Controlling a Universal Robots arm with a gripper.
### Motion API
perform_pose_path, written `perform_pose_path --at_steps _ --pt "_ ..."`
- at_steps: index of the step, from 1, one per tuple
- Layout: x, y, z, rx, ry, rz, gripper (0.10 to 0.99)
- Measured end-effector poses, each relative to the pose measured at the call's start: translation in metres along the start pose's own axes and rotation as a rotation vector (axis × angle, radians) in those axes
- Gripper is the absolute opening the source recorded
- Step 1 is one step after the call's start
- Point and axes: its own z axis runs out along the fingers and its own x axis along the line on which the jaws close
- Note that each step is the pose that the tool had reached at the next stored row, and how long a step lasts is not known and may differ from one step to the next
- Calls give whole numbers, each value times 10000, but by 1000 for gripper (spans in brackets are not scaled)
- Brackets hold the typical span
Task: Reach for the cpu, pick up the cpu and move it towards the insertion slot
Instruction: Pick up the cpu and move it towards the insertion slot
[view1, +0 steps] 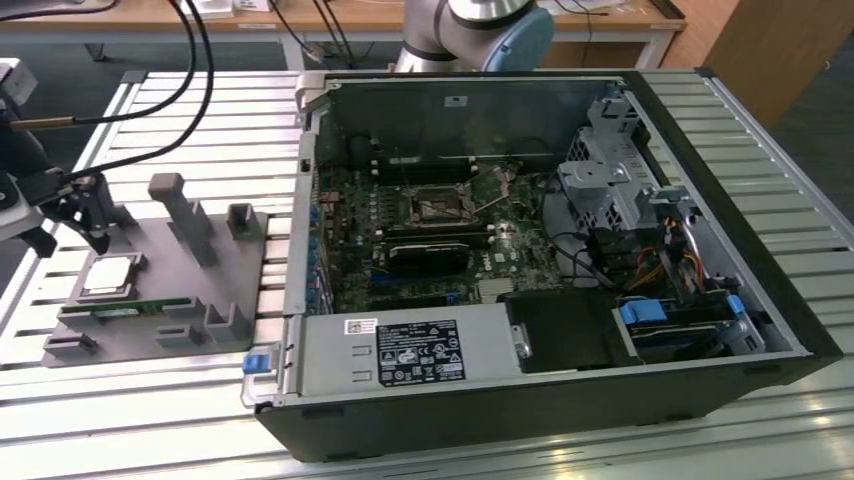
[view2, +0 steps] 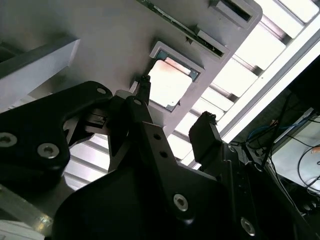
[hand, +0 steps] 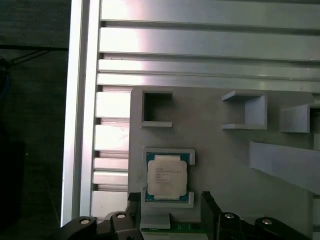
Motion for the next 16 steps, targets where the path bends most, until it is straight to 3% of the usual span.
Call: perform_pose_path --at_steps 10,12,13,16 --pt "19 26 167 11 6 -1 600" --pt "20 26 201 10 38 2 600" --pt "20 26 218 9 69 4 663" --pt "19 24 253 9 99 4 663"
